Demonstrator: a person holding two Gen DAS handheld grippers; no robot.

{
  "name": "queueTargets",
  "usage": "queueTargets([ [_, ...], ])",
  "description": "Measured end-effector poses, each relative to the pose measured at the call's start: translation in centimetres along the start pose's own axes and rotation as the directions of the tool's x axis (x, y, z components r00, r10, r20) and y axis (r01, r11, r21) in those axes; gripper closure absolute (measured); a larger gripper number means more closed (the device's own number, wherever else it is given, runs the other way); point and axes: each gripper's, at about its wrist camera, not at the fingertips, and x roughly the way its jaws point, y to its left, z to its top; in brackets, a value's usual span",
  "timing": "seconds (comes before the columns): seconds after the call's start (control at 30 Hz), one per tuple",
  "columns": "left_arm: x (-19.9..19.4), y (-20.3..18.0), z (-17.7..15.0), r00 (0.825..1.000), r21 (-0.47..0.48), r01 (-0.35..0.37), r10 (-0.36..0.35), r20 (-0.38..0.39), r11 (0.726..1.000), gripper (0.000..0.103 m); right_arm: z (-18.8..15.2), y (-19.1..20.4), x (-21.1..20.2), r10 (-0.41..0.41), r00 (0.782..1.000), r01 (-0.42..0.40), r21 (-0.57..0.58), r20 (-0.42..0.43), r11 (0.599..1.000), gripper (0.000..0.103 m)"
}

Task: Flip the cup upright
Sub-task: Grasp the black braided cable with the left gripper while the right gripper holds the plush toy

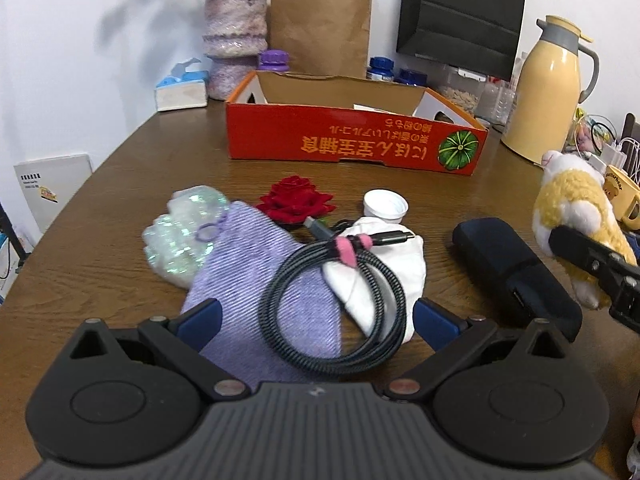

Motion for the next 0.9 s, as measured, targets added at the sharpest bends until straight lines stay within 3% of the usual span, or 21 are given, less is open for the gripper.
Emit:
queueTargets([
  [0.23,2.3,-0.6,0.7,0.998,0.016,-0.015,0.016,-0.058,1.000,0.000,-0.8,-0.5,0.8,0.005,1.000,-0.005,0.015,-0.022,1.000,0.045],
  [0.77,3.7,-1.3,0.3,0.998,0.025,-0.040,0.041,-0.057,0.999,0.000,-0.8,-0.5,0.8,0.035,0.999,-0.035,0.015,-0.027,0.999,0.045],
  [0.9,3.2,-1.3,0.1,0.999,0.016,-0.036,0.037,-0.035,0.999,0.013,-0.9,-0.5,0.9,0.035,0.999,-0.035,0.016,-0.028,0.999,0.045],
])
